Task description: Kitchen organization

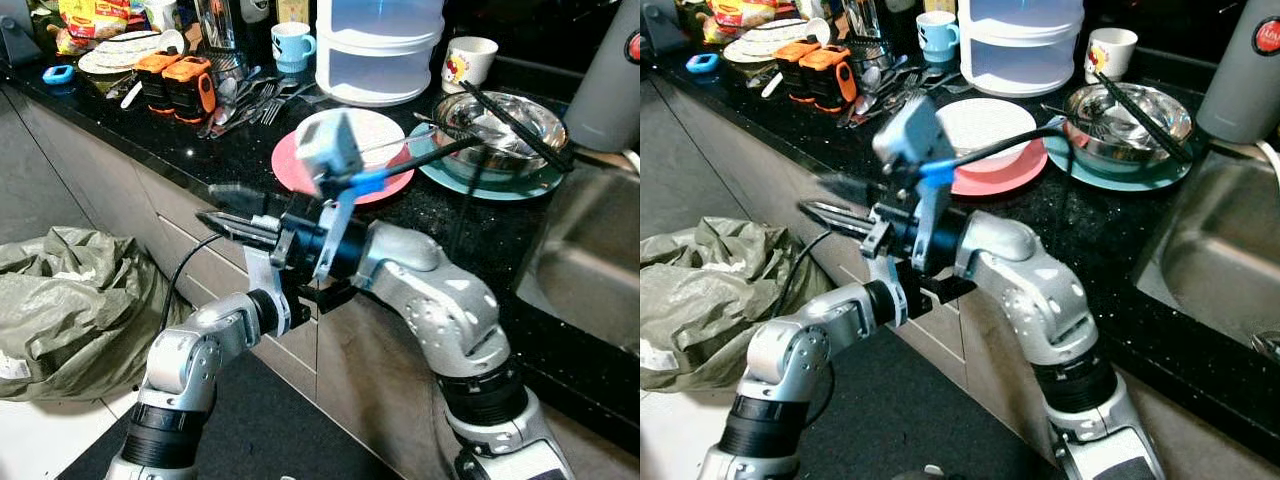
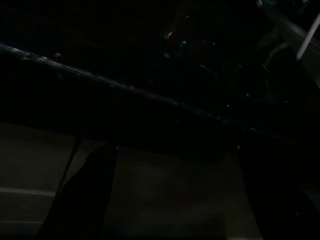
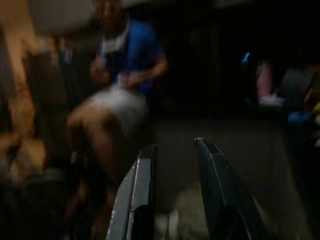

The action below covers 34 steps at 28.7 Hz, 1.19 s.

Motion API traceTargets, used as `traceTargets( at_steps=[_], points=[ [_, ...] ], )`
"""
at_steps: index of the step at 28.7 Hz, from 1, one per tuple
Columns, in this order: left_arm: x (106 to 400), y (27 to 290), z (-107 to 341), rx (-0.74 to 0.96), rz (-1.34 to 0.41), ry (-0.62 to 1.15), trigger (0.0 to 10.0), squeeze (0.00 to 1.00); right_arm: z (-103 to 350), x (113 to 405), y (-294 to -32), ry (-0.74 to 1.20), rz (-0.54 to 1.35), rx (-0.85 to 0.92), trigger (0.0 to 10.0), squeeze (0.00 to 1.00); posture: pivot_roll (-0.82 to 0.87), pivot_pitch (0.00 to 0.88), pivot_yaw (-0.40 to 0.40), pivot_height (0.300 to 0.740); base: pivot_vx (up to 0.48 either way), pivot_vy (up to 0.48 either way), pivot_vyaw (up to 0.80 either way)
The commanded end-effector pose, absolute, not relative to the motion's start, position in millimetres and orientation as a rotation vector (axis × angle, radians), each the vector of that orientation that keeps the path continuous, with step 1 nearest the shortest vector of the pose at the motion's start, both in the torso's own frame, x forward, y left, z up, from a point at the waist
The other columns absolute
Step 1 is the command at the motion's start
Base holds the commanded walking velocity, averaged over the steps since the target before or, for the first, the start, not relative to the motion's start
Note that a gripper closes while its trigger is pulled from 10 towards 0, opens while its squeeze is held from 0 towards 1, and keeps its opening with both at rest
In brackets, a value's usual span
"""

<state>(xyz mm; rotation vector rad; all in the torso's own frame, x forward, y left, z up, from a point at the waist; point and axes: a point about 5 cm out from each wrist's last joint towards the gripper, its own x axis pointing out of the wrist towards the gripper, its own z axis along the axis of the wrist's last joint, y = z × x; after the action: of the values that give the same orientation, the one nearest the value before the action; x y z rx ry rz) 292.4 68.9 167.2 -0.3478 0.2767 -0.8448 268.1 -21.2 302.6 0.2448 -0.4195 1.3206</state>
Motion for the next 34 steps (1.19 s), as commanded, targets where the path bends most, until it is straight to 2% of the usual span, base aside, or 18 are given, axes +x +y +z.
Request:
traceTargets(
  at_steps=[1, 3, 4, 6, 8, 9, 10, 13, 15, 18, 23, 24, 26, 27, 30, 31, 33, 34],
  points=[
    [287.9, 62.4, 173.0, -0.35, -0.897, 0.254, 10.0, 0.0, 311.4, 269.0, -27.5, -0.469, 1.293, 0.308, 10.0, 0.0, 0.02, 0.131, 0.075, 0.74, 0.0, 0.0, 0.0],
    [284.0, 64.2, 172.8, -0.357, -0.925, 0.253, 10.0, 0.0, 313.3, 275.8, -30.5, -0.47, 1.233, 0.322, 10.0, 0.0, 0.02, 0.131, 0.078, 0.74, 0.0, 0.0, 0.0],
    [278.3, 69.6, 173.9, -0.377, -0.964, 0.241, 10.0, 0.0, 311.0, 287.5, -32.7, -0.446, 1.132, 0.281, 10.0, 0.0, 0.02, 0.13, 0.08, 0.74, 0.0, 0.0, 0.0],
    [276.0, 72.3, 174.4, -0.384, -0.979, 0.235, 10.0, 0.0, 310.2, 292.2, -33.8, -0.436, 1.091, 0.273, 10.0, 0.0, 0.02, 0.13, 0.08, 0.74, 0.0, 0.0, 0.0],
    [272.9, 88.2, 168.3, -0.398, -0.968, 0.244, 10.0, 0.0, 305.6, 308.3, -39.2, -0.396, 0.951, 0.23, 10.0, 0.0, 0.03, 0.129, 0.08, 0.74, 0.0, 0.0, 0.0],
    [268.9, 105.4, 158.0, -0.381, -0.948, 0.274, 10.0, 0.0, 302.2, 320.2, -45.8, -0.372, 0.843, 0.2, 10.0, 0.0, 0.04, 0.13, 0.079, 0.74, 0.0, 0.0, 0.0],
    [268.9, 105.4, 158.0, -0.381, -0.948, 0.274, 10.0, 0.0, 302.2, 320.2, -45.8, -0.372, 0.843, 0.2, 10.0, 0.0, 0.04, 0.13, 0.079, 0.74, 0.0, 0.0, 0.0],
    [259.0, 128.0, 143.7, -0.331, -0.934, 0.328, 10.0, 0.0, 301.1, 327.7, -52.9, -0.362, 0.773, 0.211, 10.0, 0.0, 0.04, 0.129, 0.078, 0.74, 0.0, 0.0, 0.0],
    [245.0, 136.4, 142.6, -0.348, -1.0, 0.356, 10.0, 0.0, 300.2, 329.8, -54.4, -0.359, 0.76, 0.2, 10.0, 0.0, 0.05, 0.129, 0.072, 0.74, 0.0, 0.0, 0.0],
    [216.3, 134.2, 157.0, -0.36, -1.199, 0.322, 10.0, 0.0, 298.7, 332.1, -54.2, -0.358, 0.751, 0.194, 10.0, 0.0, 0.06, 0.12, 0.066, 0.74, 0.0, 0.0, 0.0],
    [198.7, 132.6, 160.8, -0.38, -1.322, 0.332, 10.0, 0.0, 299.0, 335.1, -51.2, -0.364, 0.74, 0.182, 10.0, 0.0, 0.07, 0.112, 0.062, 0.74, 0.0, 0.0, 0.0],
    [197.9, 134.5, 155.5, -0.363, -1.314, 0.357, 10.0, 0.0, 299.2, 336.0, -50.4, -0.367, 0.734, 0.174, 10.0, 0.0, 0.07, 0.112, 0.062, 0.74, 0.0, 0.0, 0.0],
    [207.4, 157.3, 111.1, -0.234, -1.126, 0.523, 10.0, 0.0, 297.4, 340.2, -48.2, -0.364, 0.691, 0.095, 10.0, 0.0, 0.07, 0.105, 0.062, 0.74, 0.0, 0.0, 0.0],
    [207.4, 157.3, 111.1, -0.234, -1.126, 0.523, 10.0, 0.0, 297.4, 340.2, -48.2, -0.364, 0.691, 0.095, 10.0, 0.0, 0.07, 0.105, 0.062, 0.74, 0.0, 0.0, 0.0],
    [218.2, 178.6, 89.3, -0.207, -0.94, 0.591, 10.0, 0.0, 296.2, 342.0, -49.2, -0.362, 0.663, 0.083, 10.0, 0.0, 0.07, 0.1, 0.061, 0.74, 0.0, 0.0, 0.0],
    [228.4, 194.7, 76.2, -0.196, -0.781, 0.616, 10.0, 0.0, 297.4, 344.2, -52.2, -0.374, 0.631, 0.088, 10.0, 0.0, 0.07, 0.094, 0.06, 0.74, 0.0, 0.0, 0.0],
    [236.1, 204.6, 68.4, -0.232, -0.677, 0.61, 10.0, 0.0, 298.6, 346.1, -55.2, -0.387, 0.61, 0.084, 10.0, 0.0, 0.07, 0.093, 0.058, 0.74, 0.0, 0.0, 0.0],
    [239.5, 207.2, 66.1, -0.248, -0.641, 0.597, 10.0, 0.0, 299.2, 347.2, -56.6, -0.392, 0.601, 0.068, 10.0, 0.96, 0.06, 0.093, 0.056, 0.74, 0.0, 0.0, 0.0]
  ],
)
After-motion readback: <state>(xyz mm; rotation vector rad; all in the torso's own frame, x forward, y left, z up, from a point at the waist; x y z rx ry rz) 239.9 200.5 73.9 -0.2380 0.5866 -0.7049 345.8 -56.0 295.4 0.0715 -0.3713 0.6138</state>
